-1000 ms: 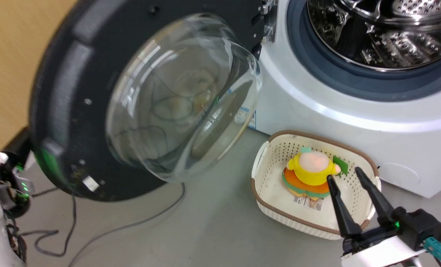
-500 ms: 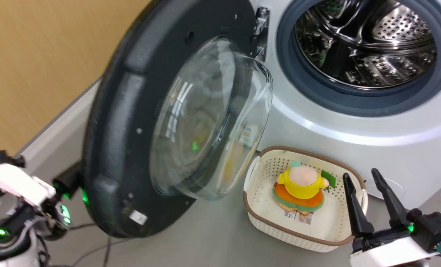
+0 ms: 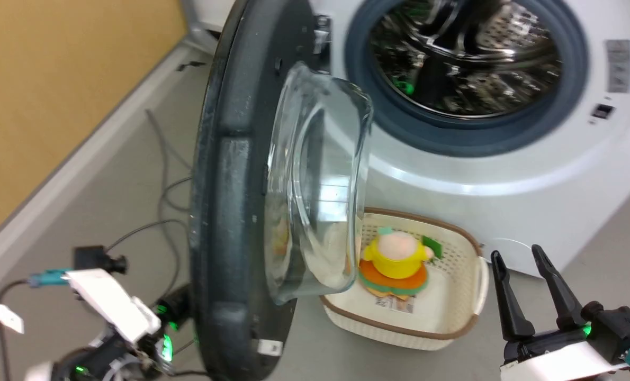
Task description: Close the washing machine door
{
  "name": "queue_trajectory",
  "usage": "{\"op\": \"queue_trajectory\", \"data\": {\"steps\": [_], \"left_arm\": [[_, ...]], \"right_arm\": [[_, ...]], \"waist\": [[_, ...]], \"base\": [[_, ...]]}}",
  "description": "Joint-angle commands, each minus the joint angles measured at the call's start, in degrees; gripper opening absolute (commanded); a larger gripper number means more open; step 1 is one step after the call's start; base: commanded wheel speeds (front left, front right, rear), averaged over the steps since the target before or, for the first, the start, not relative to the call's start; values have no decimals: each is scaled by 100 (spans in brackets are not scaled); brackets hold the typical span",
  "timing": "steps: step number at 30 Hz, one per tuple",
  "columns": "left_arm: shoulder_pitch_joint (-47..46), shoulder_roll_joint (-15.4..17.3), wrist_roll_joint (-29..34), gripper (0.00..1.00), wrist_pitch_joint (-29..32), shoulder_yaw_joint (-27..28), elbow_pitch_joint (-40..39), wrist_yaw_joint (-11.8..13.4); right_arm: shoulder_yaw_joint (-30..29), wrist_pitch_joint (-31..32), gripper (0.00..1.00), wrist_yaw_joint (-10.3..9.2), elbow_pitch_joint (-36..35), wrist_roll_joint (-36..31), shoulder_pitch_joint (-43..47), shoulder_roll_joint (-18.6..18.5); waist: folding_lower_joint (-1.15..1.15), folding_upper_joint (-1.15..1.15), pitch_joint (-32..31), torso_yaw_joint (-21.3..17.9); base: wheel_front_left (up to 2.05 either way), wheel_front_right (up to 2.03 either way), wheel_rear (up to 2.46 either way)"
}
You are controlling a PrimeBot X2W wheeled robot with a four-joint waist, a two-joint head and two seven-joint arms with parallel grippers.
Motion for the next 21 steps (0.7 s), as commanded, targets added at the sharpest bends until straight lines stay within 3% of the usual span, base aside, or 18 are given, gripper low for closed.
{"op": "queue_trajectory", "data": {"steps": [1,10,21], "left_arm": [[152,-40,-104,0,-94,-184,-78,18],[446,-44,-704,0,-1030,-1235,-304,-98],[2,-45,-877,0,-2312,-2332,81,-369]], "right_arm": [[11,-24,100,5,0,3,38,-8],[20,-24,100,5,25,9,-6,-38],[60,-24,100,5,24,38,-112,3]], "waist": [[0,0,42,-245],[0,0,205,-1129],[0,0,510,-2361]], "base": [[0,0,0],[0,0,0],[0,0,0]]}}
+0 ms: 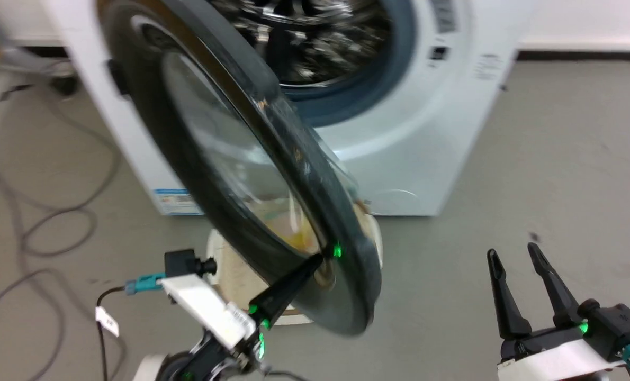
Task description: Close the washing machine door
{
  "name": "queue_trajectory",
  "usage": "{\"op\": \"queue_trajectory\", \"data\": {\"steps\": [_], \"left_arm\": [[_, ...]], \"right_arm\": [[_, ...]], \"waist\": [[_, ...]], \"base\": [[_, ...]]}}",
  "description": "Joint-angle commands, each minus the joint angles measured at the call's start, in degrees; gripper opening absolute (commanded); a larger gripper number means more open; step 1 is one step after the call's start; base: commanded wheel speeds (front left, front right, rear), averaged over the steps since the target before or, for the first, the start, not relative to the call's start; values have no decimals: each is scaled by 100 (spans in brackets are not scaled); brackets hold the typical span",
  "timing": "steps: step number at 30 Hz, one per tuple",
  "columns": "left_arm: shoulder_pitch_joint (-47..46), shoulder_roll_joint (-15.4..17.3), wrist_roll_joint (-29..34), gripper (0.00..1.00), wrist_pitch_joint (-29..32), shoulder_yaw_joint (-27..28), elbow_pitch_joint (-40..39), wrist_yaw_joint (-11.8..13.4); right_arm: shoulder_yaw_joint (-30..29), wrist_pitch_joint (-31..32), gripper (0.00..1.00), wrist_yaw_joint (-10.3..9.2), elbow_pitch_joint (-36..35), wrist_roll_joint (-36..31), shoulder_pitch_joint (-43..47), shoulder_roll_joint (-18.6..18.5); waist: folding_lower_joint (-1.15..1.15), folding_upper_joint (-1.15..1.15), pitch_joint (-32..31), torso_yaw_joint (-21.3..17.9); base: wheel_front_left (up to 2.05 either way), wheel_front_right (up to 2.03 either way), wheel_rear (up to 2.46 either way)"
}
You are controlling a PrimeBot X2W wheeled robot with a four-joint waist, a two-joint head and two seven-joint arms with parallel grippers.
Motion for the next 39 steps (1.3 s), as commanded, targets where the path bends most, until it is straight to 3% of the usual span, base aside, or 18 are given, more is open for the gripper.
{"op": "queue_trajectory", "data": {"steps": [1,14,22,26,30,34,39], "left_arm": [[-245,-11,-25,0,-274,-128,130,-51],[-1819,-11,-93,0,-2488,-409,1518,-60],[-2768,-11,-130,0,-3406,-390,2475,14],[-3252,-11,-124,0,-3689,-453,3047,-2],[-3460,-11,-112,0,-3749,-629,3507,-237],[-3379,-10,-67,0,-3767,-766,3643,-372],[-2988,143,426,0,-3742,-1264,3524,-553]], "right_arm": [[14,-23,100,5,-2,35,-82,29],[137,-23,100,5,29,81,-167,239],[233,-23,100,5,46,116,-223,319],[271,-23,100,5,67,115,-237,351],[232,-23,100,5,77,109,-232,380],[218,-23,100,5,74,89,-210,385],[170,-23,100,5,51,54,-152,322]], "waist": [[0,0,204,-528],[0,0,574,-1741],[0,0,699,-2101],[0,0,728,-2184],[0,0,679,-2117],[0,0,584,-1973],[0,0,326,-1645]], "base": [[0,0,0],[0,0,0],[0,0,0],[0,0,0],[0,0,0],[0,0,0],[0,0,0]]}}
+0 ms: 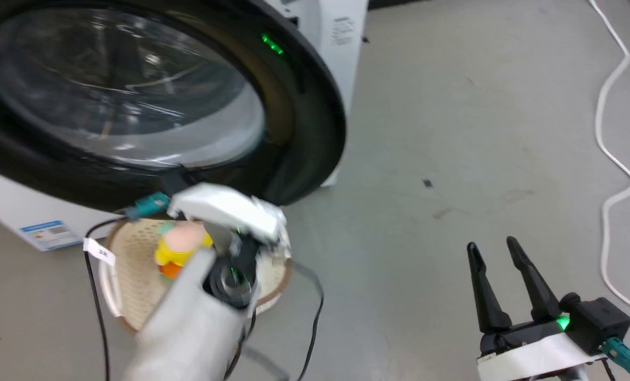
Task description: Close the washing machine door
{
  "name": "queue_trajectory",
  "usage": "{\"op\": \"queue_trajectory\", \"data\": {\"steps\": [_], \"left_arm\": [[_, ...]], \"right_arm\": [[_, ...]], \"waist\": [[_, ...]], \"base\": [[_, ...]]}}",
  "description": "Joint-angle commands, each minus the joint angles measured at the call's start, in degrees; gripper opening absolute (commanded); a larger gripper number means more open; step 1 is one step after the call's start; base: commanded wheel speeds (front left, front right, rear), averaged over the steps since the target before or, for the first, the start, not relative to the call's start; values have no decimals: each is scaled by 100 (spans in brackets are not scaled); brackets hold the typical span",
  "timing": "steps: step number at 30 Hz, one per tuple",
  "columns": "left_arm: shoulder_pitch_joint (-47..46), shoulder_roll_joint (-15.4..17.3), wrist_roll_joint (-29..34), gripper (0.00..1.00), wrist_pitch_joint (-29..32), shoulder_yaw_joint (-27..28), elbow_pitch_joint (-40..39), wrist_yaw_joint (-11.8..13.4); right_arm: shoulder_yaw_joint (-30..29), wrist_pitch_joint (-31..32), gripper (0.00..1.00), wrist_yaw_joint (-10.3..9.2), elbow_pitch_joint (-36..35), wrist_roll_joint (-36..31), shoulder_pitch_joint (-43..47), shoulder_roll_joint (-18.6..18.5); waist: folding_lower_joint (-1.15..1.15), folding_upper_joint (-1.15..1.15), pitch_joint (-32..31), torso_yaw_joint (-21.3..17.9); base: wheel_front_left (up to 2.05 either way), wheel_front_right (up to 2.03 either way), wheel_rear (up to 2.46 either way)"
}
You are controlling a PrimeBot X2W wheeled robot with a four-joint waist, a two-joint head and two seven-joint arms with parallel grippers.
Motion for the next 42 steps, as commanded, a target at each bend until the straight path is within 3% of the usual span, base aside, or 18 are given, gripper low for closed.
{"op": "queue_trajectory", "data": {"steps": [1,5,9,11,14,19,24,28,32,33,34,35,42], "left_arm": [[225,158,277,0,-28,-210,-92,-59],[592,771,1685,0,-259,-1259,-419,-94],[882,1257,2573,0,-584,-1743,-713,-34],[946,1514,3063,0,-736,-1894,-886,131],[969,1939,4038,0,-905,-2090,-1151,624],[1384,2101,4484,0,-984,-1566,-1850,1235],[2106,2011,4875,0,-987,-623,-2717,1639],[2729,1838,5148,0,-988,-92,-3078,1742],[3280,1607,5357,0,-989,243,-3202,1665],[3395,1523,5389,31,-989,294,-3218,1638],[3498,1442,5429,84,-989,345,-3233,1620],[3590,1386,5502,100,-989,387,-3235,1611],[3923,1091,5898,100,-989,504,-3094,1337]], "right_arm": [[-35,-23,100,5,-20,-35,29,-43],[-79,-23,100,5,-17,-43,106,-131],[-122,-23,100,5,-25,-43,192,-211],[-150,-23,100,5,-30,-46,232,-237],[-180,-23,100,5,-37,-42,282,-277],[-188,-23,100,5,-44,-40,321,-327],[-201,-23,100,5,-56,-46,350,-340],[-199,-23,100,5,-52,-57,390,-345],[-192,-23,100,5,-56,-56,432,-346],[-178,-23,100,5,-55,-54,442,-352],[-168,-23,100,5,-53,-52,453,-357],[-165,-23,100,5,-54,-51,463,-359],[-197,-23,100,5,-64,-30,512,-342]], "waist": [[0,0,-205,240],[0,0,-440,586],[0,0,-641,968],[0,0,-728,1167],[0,0,-829,1454],[0,0,-948,1833],[0,0,-1024,2102],[0,0,-1065,2232],[0,0,-1090,2302],[0,0,-1090,2316],[0,0,-1089,2327],[0,0,-1087,2337],[0,0,-1028,2408]], "base": [[0,0,0],[0,0,0],[0,0,0],[0,0,0],[0,0,0],[0,0,0],[0,0,0],[0,0,0],[0,0,0],[0,0,0],[0,0,0],[0,0,0],[0,0,0]]}}
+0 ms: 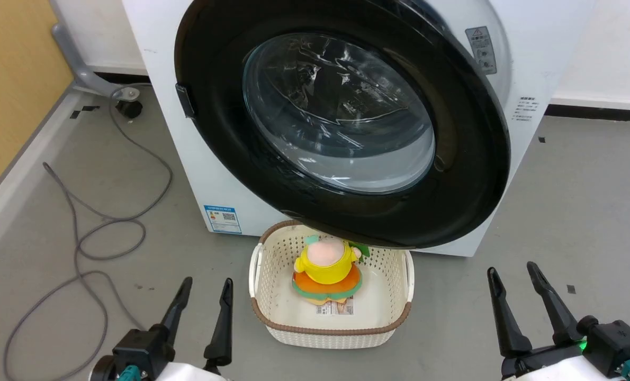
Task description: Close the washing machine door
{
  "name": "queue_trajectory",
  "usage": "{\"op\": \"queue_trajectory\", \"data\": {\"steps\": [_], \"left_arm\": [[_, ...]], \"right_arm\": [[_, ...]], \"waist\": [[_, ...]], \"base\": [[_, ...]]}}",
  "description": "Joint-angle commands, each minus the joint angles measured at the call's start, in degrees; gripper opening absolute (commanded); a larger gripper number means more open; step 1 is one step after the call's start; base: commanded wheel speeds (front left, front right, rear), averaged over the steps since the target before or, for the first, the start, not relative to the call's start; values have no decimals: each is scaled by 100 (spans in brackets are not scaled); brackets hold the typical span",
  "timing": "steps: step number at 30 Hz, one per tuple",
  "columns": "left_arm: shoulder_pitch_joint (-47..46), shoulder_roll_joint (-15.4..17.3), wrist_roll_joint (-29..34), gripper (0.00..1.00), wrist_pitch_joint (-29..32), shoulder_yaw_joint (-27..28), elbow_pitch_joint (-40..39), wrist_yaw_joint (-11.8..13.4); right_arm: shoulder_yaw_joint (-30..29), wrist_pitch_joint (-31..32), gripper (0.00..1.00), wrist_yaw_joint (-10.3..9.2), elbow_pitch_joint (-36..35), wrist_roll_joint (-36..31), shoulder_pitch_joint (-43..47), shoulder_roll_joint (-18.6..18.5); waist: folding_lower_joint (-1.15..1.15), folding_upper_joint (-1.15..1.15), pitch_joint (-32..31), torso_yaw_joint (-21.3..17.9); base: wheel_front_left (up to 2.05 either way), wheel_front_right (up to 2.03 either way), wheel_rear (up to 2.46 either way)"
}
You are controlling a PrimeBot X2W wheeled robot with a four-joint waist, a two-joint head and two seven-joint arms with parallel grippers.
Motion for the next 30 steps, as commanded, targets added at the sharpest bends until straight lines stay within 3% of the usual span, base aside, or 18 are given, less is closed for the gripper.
{"op": "queue_trajectory", "data": {"steps": [1,4,5,6,7,14,23,30], "left_arm": [[82,-87,41,100,-24,44,62,-99],[71,-173,178,100,-24,94,136,-184],[57,-205,238,100,-24,115,150,-193],[40,-240,292,100,-25,134,159,-203],[22,-278,344,100,-25,154,164,-209],[-169,-485,663,100,-25,267,71,-268],[-563,-755,973,100,-25,331,-130,-393],[-824,-918,1107,100,-25,403,-156,-522]], "right_arm": [[-9,-23,100,5,-18,-14,70,-11],[-18,-23,100,5,-26,-13,65,-19],[-20,-23,47,5,-27,-13,60,-28],[-11,-23,13,5,-27,-13,48,-45],[19,-23,0,5,-25,-2,29,-71],[336,-16,0,5,-25,52,-495,-448],[791,539,0,5,274,333,-2054,-1453],[680,911,0,5,926,864,-3119,-1995]], "waist": [[0,0,35,29],[0,0,87,84],[0,0,113,112],[0,0,142,143],[0,0,172,177],[0,0,588,444],[0,0,1341,762],[0,0,1791,943]], "base": [[0,0,0],[0,0,0],[0,0,0],[0,0,0],[0,0,0],[0,0,0],[0,0,0],[0,0,0]]}}
